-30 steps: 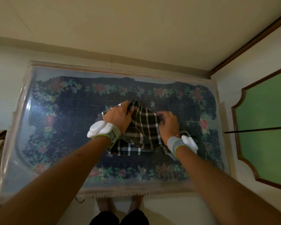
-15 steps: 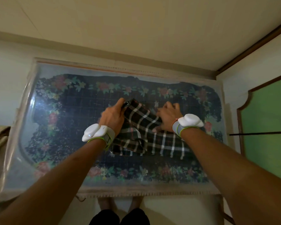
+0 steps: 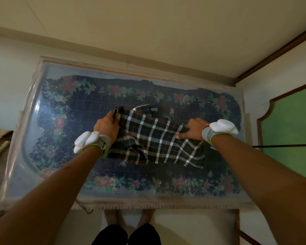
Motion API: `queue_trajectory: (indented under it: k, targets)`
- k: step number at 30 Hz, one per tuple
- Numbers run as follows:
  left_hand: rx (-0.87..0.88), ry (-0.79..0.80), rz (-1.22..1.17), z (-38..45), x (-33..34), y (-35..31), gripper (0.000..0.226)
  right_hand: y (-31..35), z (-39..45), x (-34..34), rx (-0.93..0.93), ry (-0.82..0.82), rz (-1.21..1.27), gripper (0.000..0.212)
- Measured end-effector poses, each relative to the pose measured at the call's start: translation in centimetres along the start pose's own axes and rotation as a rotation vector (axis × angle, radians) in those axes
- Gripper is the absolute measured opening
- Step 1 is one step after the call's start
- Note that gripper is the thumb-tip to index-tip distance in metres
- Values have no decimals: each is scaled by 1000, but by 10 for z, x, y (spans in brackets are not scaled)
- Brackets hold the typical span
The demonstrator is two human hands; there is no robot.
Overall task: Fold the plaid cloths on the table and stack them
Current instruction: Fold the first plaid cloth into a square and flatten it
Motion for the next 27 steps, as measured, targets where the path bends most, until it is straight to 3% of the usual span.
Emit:
queue_trajectory:
  k: [4,7,9,11,15,17,20,23,25,27]
  targets:
    - [-16,-1,-2,-1,0,-3,44,3,1,-3,42,-345,-257,35]
    - [-10,6,-52,-1,-2,-6,41,20,-6,2,122,-473,-251,60]
    - [-11,53,-129,-3,-2,-6,43,44,-15,16,89,-530,-150,65]
    - [28,106,-138,-10,-2,-6,53,73,-26,39,59,-507,12,60]
    - [376,176,177,-18,0,-13,81,111,-28,82,38,-190,248,64]
    - [491,185,296,-19,-1,-20,89,110,-24,84,57,-182,273,67]
    - [534,148,194,-24,-3,-38,90,101,-20,75,53,-264,367,50]
    - [543,159,-19,-38,5,-70,82,86,-21,61,289,-335,932,34]
    - [560,200,-83,-49,18,-90,81,77,-25,56,521,-231,1422,41]
    - [557,245,-120,-63,35,-111,82,55,-27,58,633,-89,1706,56]
Point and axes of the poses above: each hand's wrist, its own z-axis towards the middle knuckle, its own x-axis out of the palm, y = z × x, the point moved 2 cm from there along z, towards the middle knuckle, and after that the axes turned 15 degrees about -y, right-handed, at the moved point
